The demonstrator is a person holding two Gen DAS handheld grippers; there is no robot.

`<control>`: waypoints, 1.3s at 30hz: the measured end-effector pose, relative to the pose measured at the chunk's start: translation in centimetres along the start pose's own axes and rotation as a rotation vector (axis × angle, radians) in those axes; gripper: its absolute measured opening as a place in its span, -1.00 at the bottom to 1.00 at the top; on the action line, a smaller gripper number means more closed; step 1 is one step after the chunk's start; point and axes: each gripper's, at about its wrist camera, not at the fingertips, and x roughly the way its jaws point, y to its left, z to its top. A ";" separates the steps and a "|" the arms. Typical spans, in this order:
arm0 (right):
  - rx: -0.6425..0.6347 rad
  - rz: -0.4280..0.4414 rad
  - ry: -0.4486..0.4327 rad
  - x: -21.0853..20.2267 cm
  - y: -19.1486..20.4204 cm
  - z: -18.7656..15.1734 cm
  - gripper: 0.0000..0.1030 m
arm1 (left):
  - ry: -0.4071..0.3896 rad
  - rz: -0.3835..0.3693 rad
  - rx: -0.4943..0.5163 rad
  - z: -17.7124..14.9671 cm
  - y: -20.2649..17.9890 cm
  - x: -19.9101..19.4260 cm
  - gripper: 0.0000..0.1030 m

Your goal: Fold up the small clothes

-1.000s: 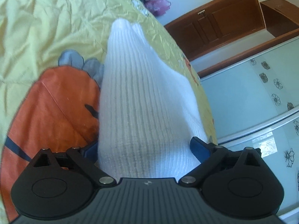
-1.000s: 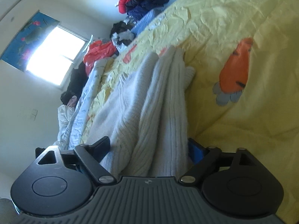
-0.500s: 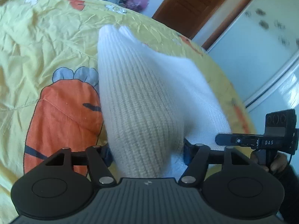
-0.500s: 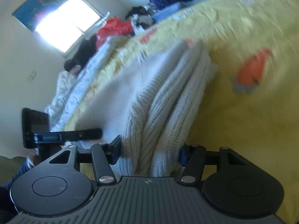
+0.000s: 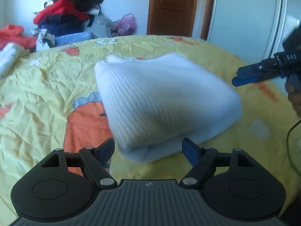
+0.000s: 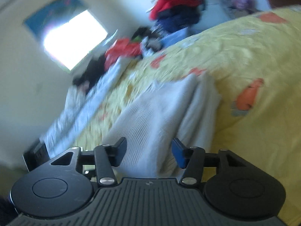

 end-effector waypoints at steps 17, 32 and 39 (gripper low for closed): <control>-0.085 -0.216 0.198 2.3 -0.6 -5.6 -0.93 | -0.053 0.146 0.035 -0.9 -0.3 1.6 -0.27; 0.218 0.015 -0.044 3.9 -4.6 7.5 0.24 | -0.079 0.137 0.023 -0.8 -0.8 1.3 0.15; 0.319 -0.057 0.061 9.7 -7.6 8.3 -0.07 | -0.111 0.172 0.056 -0.5 -1.4 2.9 0.33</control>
